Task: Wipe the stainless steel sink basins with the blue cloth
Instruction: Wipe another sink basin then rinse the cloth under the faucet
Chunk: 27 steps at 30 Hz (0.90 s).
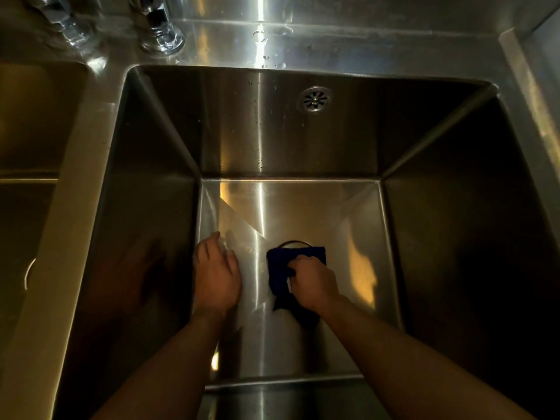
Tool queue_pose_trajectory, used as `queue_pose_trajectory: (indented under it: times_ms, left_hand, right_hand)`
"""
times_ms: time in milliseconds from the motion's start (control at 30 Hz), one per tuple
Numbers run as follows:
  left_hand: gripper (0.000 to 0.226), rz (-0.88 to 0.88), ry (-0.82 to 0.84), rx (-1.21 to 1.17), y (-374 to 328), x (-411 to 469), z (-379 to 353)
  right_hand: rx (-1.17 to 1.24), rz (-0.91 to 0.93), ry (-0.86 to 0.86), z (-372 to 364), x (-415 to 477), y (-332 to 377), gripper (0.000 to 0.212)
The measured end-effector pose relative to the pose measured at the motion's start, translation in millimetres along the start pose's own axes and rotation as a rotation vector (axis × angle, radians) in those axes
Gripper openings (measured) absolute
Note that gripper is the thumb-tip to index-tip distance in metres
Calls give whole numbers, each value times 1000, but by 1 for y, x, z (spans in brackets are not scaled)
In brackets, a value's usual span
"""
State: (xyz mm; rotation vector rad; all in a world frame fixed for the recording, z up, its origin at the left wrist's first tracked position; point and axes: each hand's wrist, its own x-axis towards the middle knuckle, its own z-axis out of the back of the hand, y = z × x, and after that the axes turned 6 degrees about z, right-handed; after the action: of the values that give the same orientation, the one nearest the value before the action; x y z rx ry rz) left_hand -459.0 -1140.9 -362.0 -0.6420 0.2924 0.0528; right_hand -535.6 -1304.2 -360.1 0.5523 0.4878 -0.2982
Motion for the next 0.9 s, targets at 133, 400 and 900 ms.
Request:
queue_pose_trajectory:
  times_ms: [133, 400, 900]
  left_hand:
    - [39, 309, 216, -384, -8, -9, 0]
    - [44, 506, 272, -733, -3, -4, 18]
    - [70, -44, 336, 572, -2, -10, -61]
  right_hand:
    - [34, 98, -165, 4, -13, 22, 30]
    - [-22, 443, -294, -8, -19, 69, 48]
    - [-49, -251, -416, 36, -13, -53, 44]
